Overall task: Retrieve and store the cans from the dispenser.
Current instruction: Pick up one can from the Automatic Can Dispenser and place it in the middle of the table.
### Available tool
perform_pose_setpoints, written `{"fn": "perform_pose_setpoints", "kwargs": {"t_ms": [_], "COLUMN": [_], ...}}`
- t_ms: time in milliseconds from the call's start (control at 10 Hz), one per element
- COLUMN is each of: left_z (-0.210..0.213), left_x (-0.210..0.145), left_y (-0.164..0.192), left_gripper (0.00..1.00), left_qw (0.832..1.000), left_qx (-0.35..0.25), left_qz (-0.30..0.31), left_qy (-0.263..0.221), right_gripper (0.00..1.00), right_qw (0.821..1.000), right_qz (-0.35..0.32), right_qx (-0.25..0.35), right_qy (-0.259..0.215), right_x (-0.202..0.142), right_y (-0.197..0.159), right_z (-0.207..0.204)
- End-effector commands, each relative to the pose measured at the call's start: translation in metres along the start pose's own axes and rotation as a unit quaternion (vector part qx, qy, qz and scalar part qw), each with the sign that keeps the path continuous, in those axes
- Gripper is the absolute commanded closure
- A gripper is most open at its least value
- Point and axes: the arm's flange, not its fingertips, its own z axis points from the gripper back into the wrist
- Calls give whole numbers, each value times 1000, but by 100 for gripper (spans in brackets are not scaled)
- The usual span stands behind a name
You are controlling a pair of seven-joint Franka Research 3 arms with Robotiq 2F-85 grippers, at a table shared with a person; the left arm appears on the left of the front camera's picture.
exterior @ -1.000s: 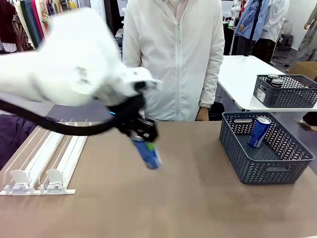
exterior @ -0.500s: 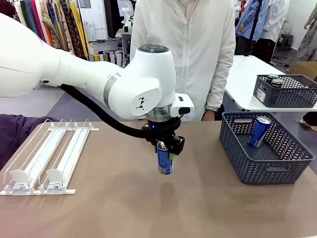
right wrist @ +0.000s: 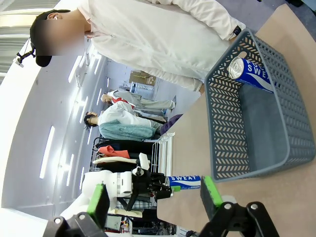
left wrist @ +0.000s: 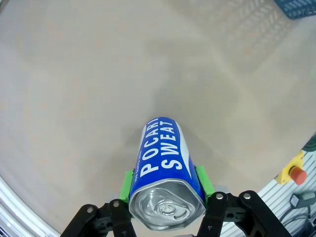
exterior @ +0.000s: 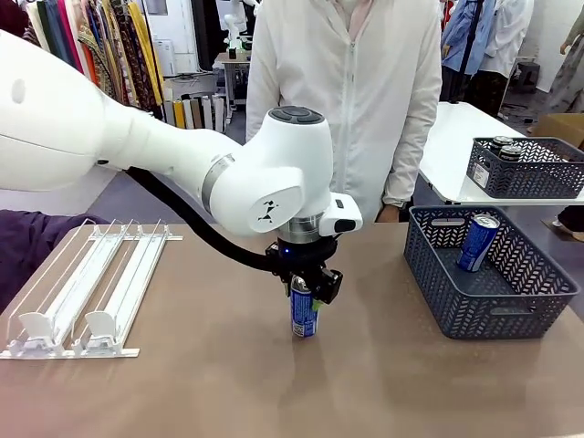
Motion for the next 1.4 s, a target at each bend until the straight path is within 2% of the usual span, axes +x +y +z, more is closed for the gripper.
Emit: {"fn": "perform_pose_setpoints", "kwargs": {"t_ms": [0, 100, 200, 500, 700, 800, 1000, 1100, 1200, 1300], "left_z": [4, 4, 5, 27, 71, 100, 160, 182, 200, 211], "left_x": [0, 1, 1, -3, -18, -33, -77, -102, -130, -158], "left_y": [4, 4, 4, 11, 20, 31, 80, 112, 149, 192], "left_gripper": [93, 43, 0, 0, 0, 0, 0, 0, 0, 0], "left_qw": [1000, 1000, 1000, 999, 994, 992, 984, 977, 967, 952], "left_qx": [4, 1, -3, 6, 11, -10, -82, -100, -145, -176], "left_qz": [6, 6, 6, 16, 30, 28, 37, 66, 79, 121], "left_qy": [-17, -17, -17, -46, -103, -125, -155, -178, -195, -218], "right_gripper": [0, 0, 0, 0, 0, 0, 0, 0, 0, 0], "right_qw": [1000, 1000, 1000, 1000, 1000, 1000, 1000, 1000, 1000, 1000], "right_qz": [5, 5, 5, 5, 5, 5, 5, 5, 5, 5], "right_qx": [13, 13, 13, 13, 13, 13, 13, 13, 13, 13], "right_qy": [-9, -9, -9, -9, -9, -9, -9, -9, -9, -9], "right_x": [3, 3, 3, 3, 3, 3, 3, 3, 3, 3], "right_y": [4, 4, 4, 4, 4, 4, 4, 4, 4, 4], "right_z": [-2, -2, -2, -2, -2, -2, -2, -2, -2, -2]}}
